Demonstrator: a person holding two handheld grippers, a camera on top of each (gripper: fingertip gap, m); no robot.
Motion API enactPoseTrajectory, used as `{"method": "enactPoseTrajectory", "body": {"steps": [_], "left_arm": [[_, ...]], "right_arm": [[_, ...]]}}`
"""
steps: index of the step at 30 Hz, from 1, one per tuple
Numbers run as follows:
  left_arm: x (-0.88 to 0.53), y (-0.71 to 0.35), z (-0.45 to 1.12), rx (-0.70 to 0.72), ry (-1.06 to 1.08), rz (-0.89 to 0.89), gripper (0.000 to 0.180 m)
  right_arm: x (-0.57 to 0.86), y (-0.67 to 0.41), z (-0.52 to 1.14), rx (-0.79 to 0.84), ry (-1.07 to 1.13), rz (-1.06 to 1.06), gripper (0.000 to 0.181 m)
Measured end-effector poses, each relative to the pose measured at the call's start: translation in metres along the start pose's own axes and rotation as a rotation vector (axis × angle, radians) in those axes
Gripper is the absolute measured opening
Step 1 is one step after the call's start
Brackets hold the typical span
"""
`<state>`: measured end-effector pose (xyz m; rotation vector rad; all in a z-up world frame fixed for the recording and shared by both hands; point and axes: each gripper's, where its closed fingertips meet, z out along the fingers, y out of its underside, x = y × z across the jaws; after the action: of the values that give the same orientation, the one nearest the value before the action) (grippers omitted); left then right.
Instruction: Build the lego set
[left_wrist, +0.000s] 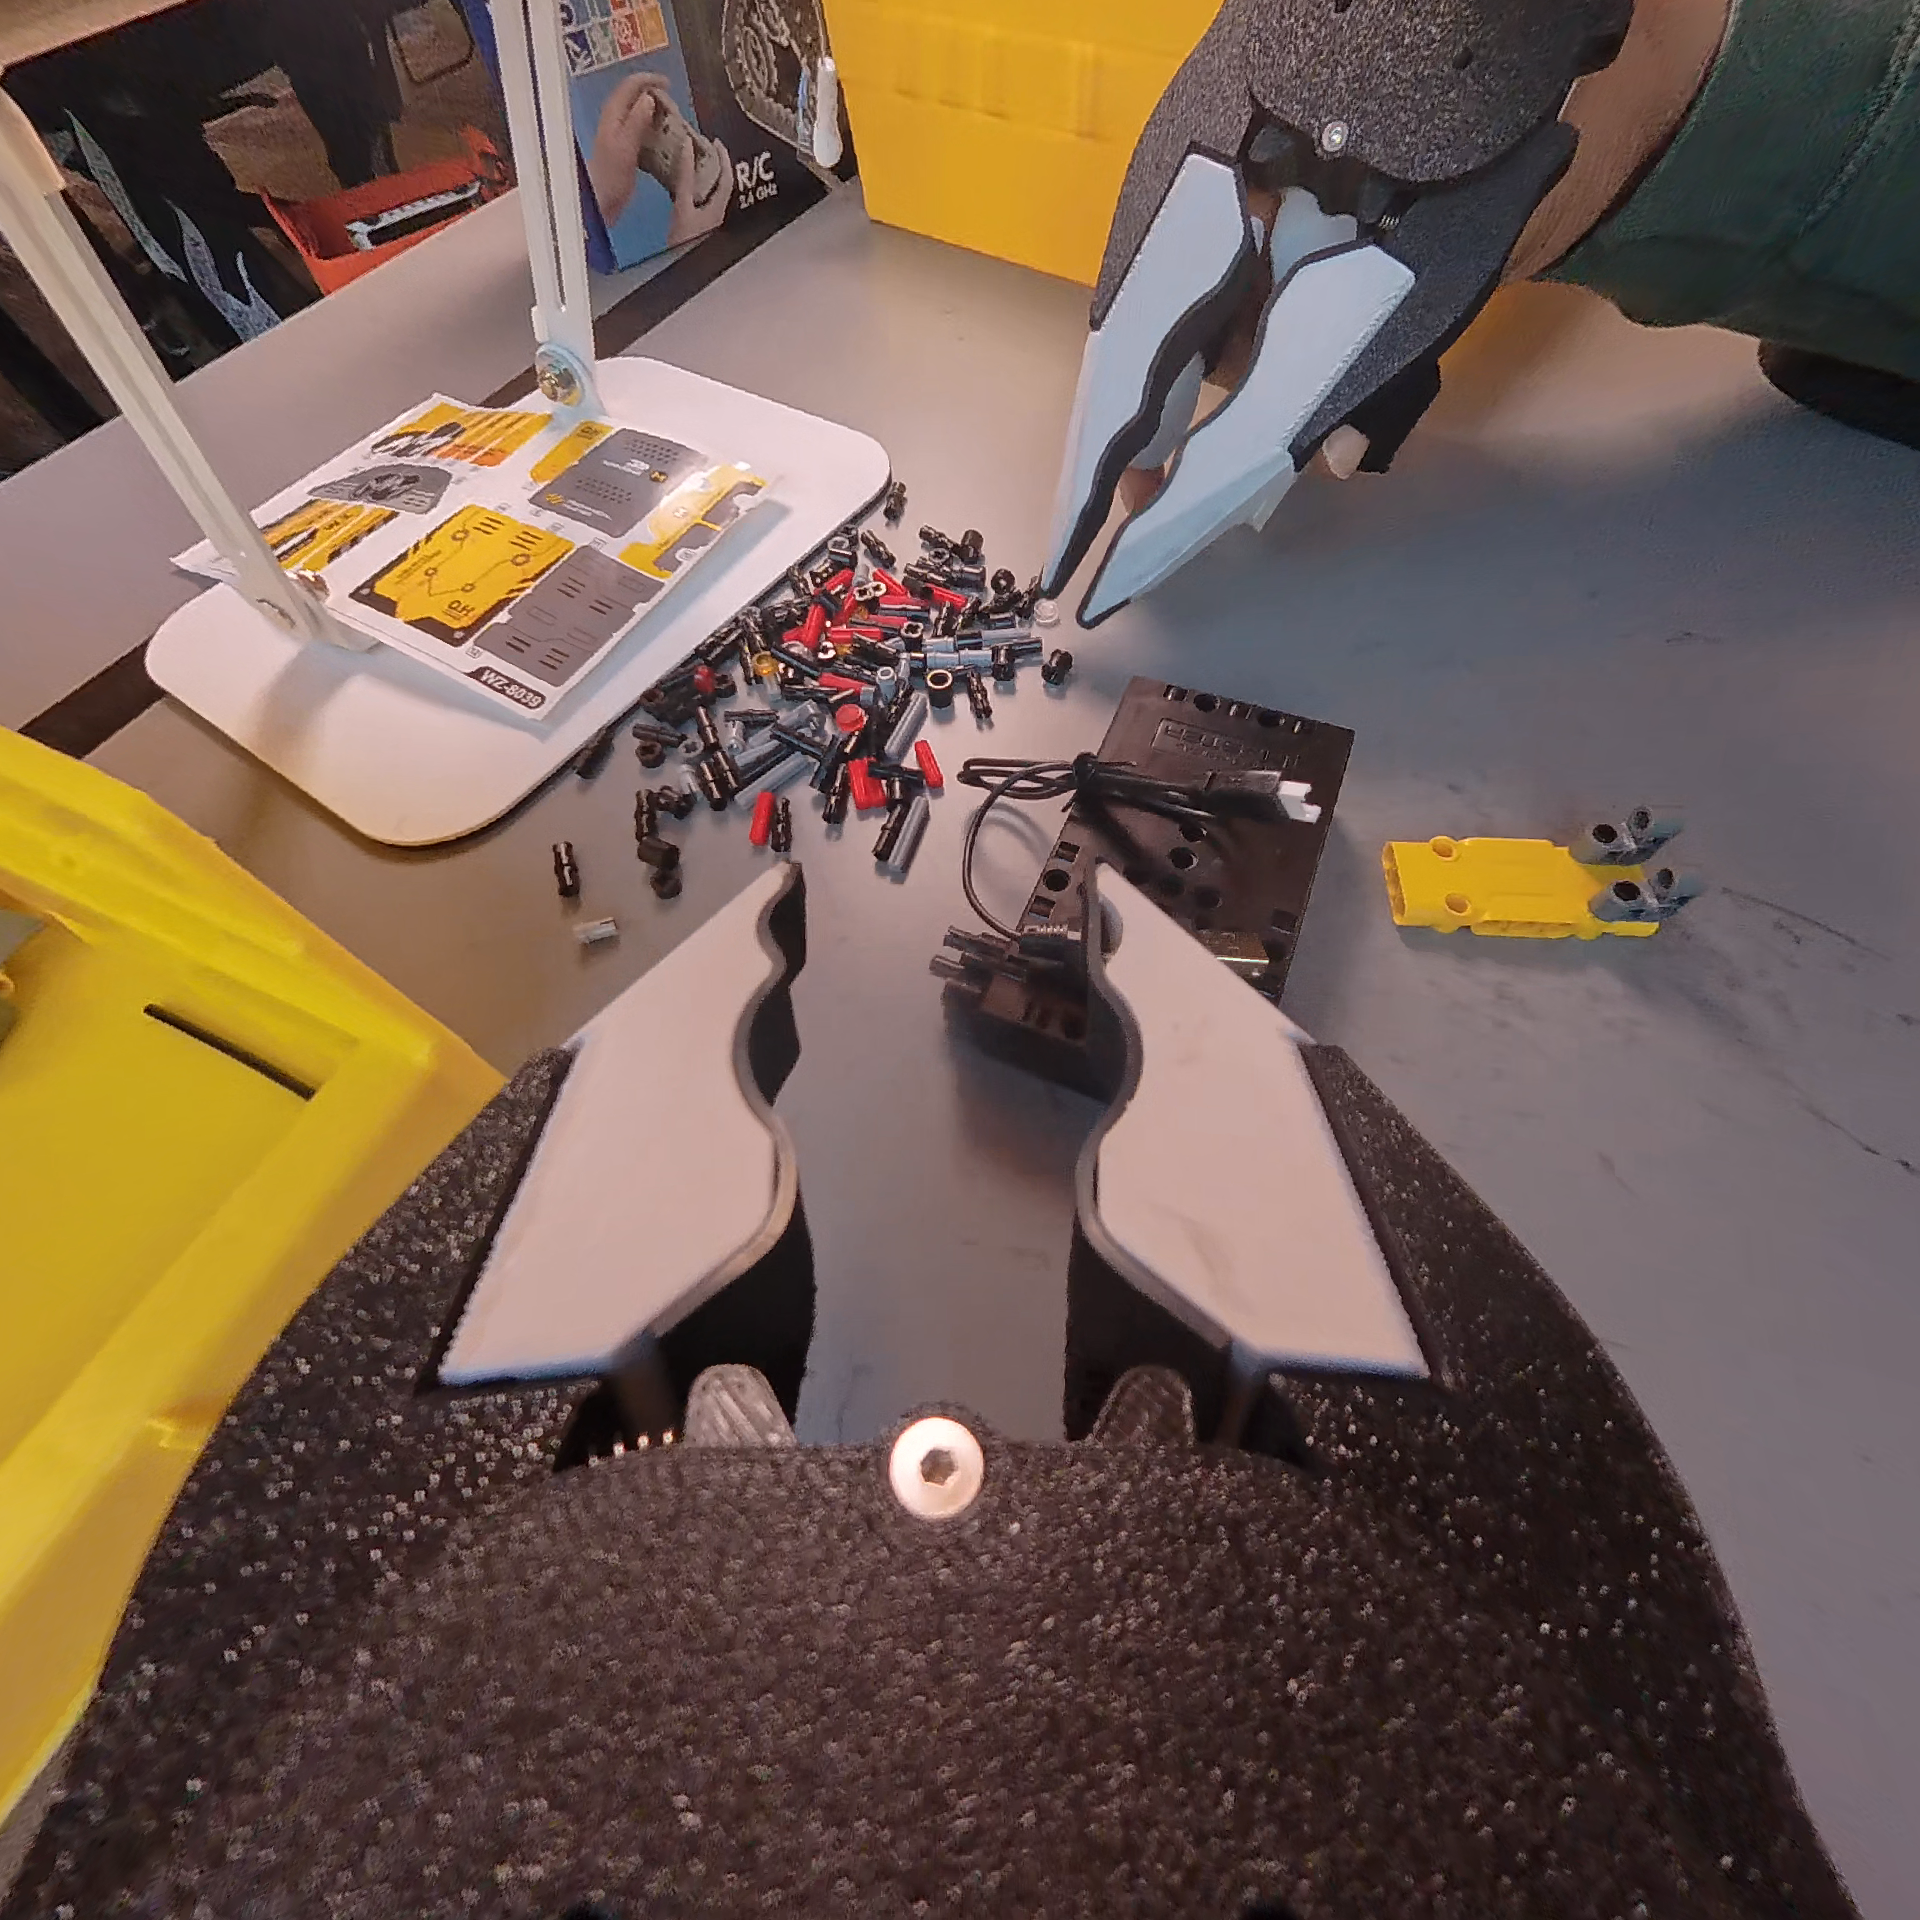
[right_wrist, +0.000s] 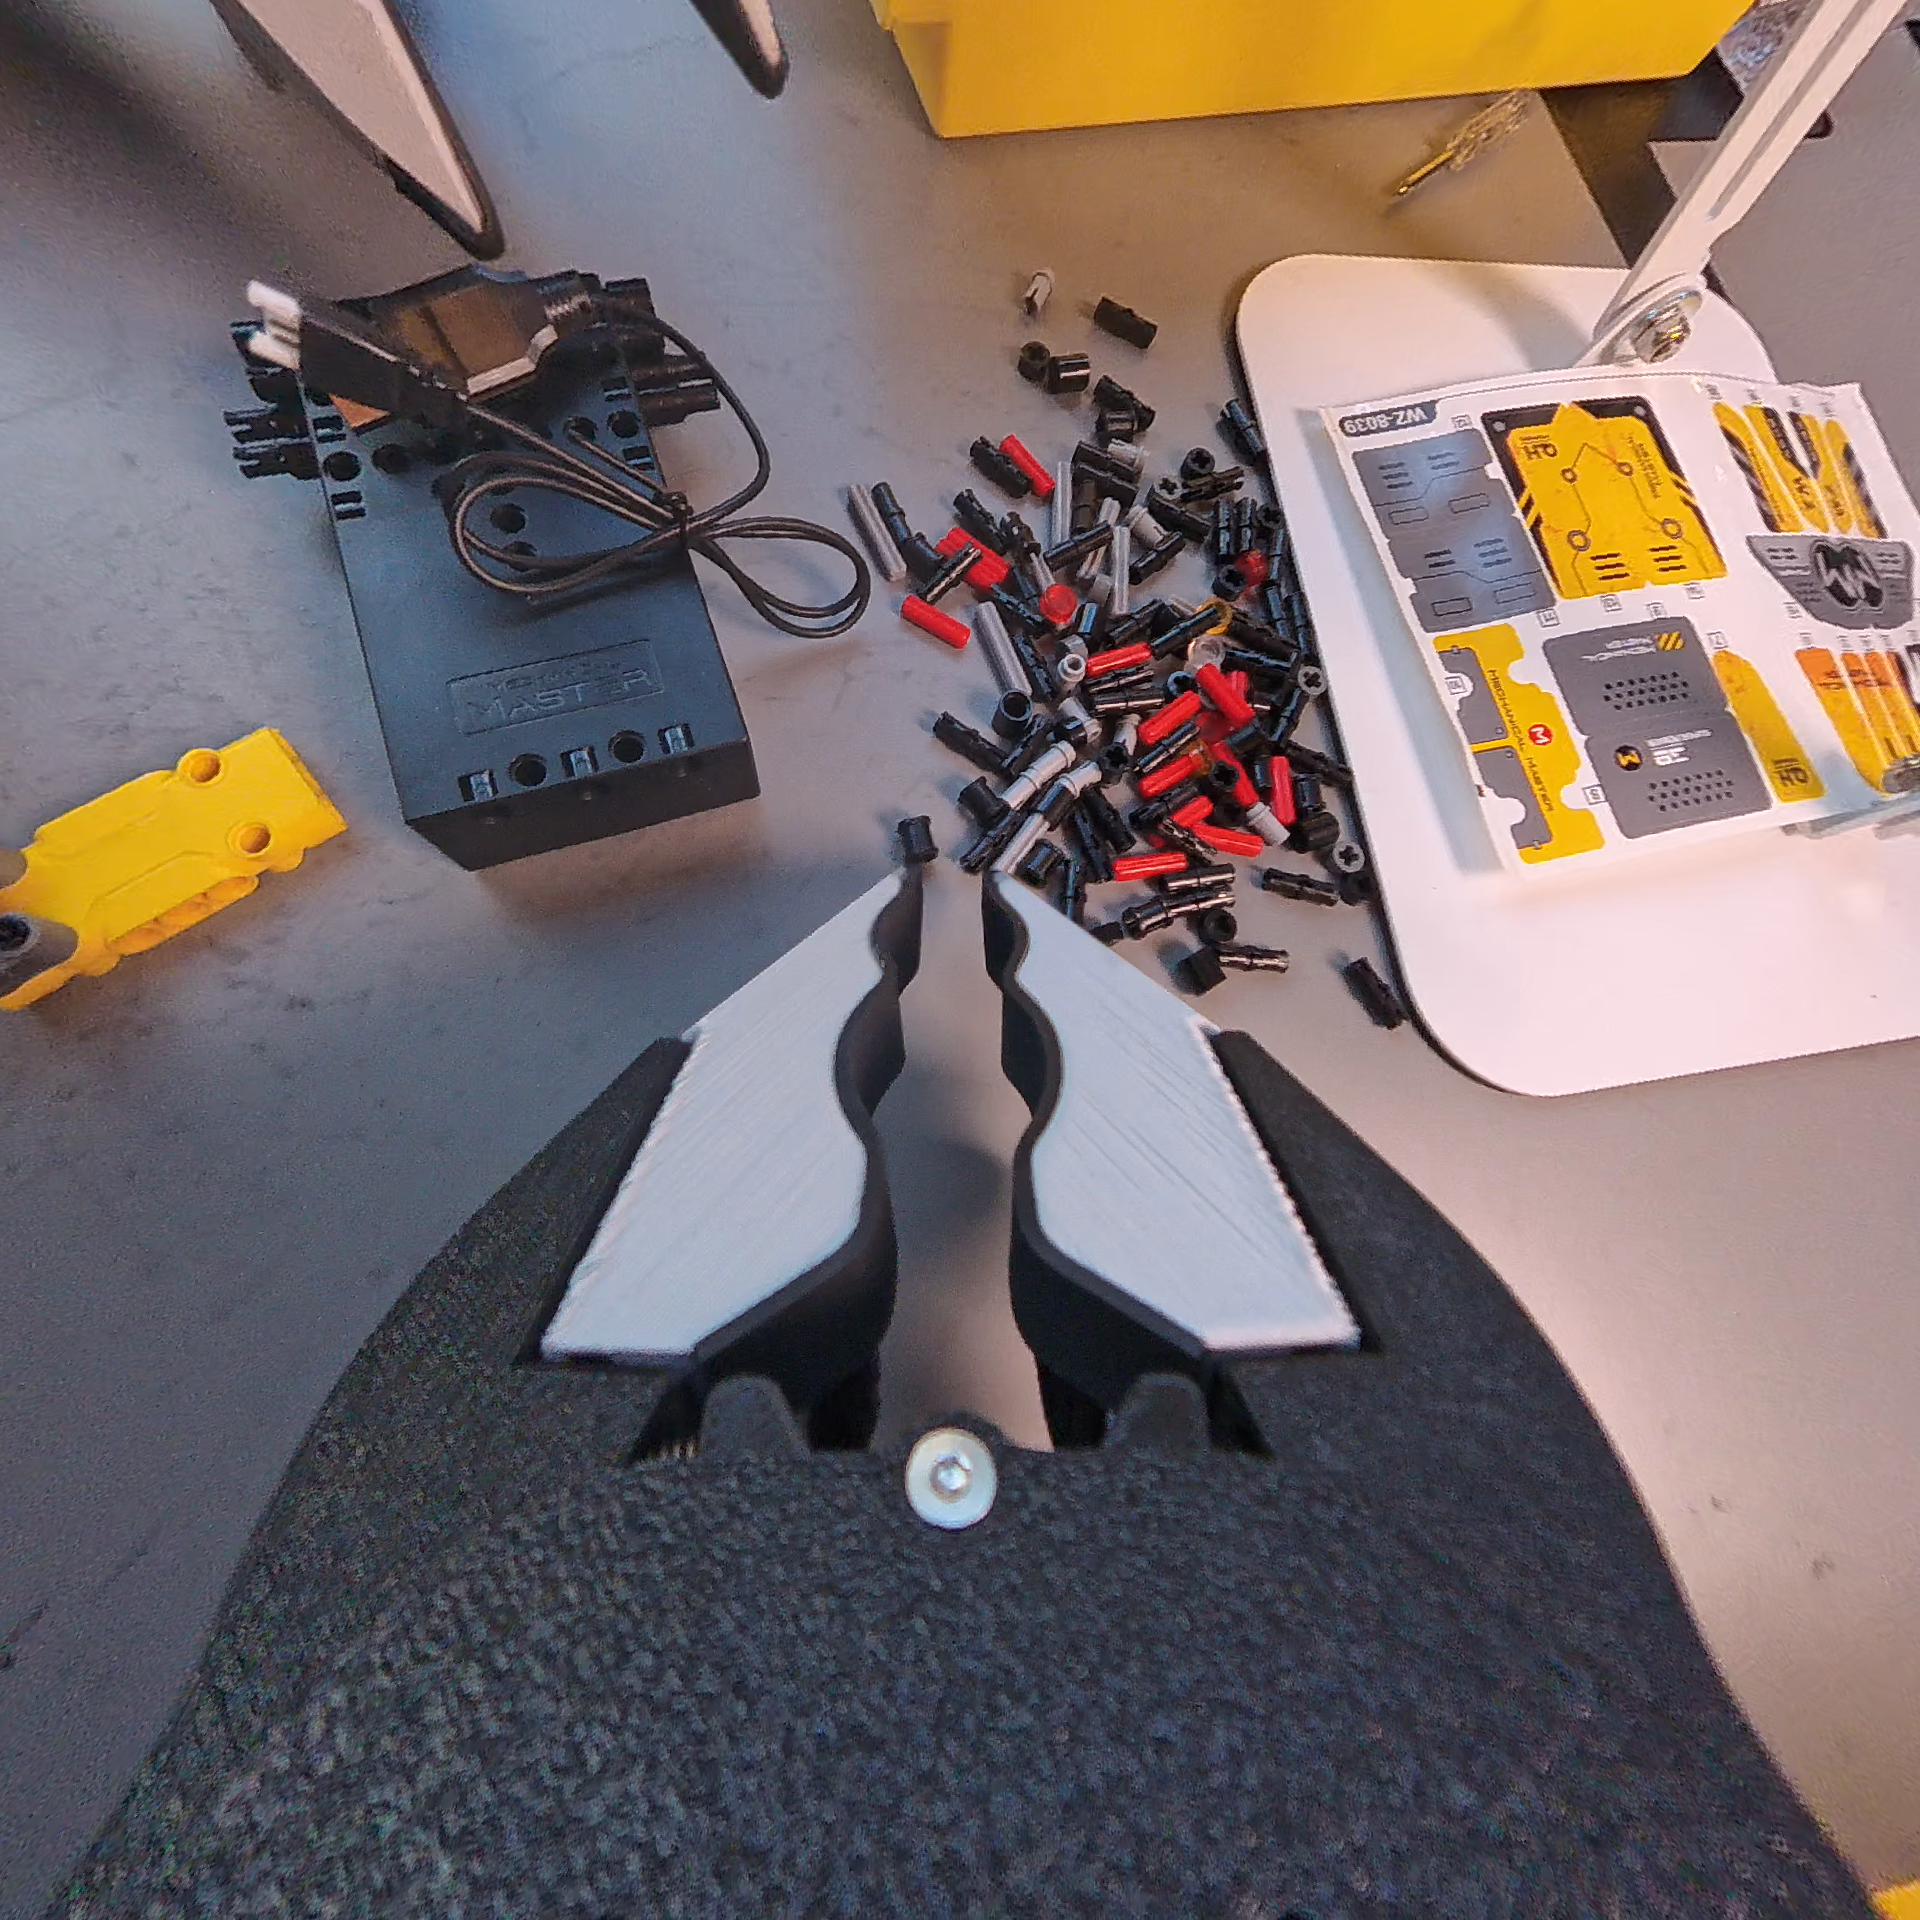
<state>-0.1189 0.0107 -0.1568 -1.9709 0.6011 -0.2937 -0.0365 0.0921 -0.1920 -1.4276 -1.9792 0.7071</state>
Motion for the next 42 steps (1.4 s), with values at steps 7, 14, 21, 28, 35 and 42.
{"method": "enactPoseTrajectory", "body": {"steps": [7,14,21,28,35,42], "left_arm": [[-0.003,0.0,-0.001,0.007,-0.021,0.007,0.049],[-0.003,-0.001,-0.002,0.011,-0.016,0.008,0.048],[-0.002,0.0,-0.001,0.009,-0.009,0.009,0.048],[-0.003,-0.001,-0.002,0.013,-0.019,0.012,0.048],[-0.008,-0.001,-0.005,0.027,-0.032,-0.001,0.046],[-0.009,-0.001,-0.006,0.027,-0.038,0.002,0.046]], "right_arm": [[0.004,0.001,0.011,-0.041,0.04,0.001,0.002],[0.004,0.001,0.015,-0.071,0.05,0.017,0.005],[0.007,0.002,0.017,-0.089,0.045,0.065,0.004],[0.007,0.002,0.015,-0.088,0.046,0.054,0.002],[-0.004,-0.009,-0.018,-0.042,-0.02,-0.005,0.002],[-0.06,0.018,-0.019,-0.161,-0.274,-0.185,0.002]]}}
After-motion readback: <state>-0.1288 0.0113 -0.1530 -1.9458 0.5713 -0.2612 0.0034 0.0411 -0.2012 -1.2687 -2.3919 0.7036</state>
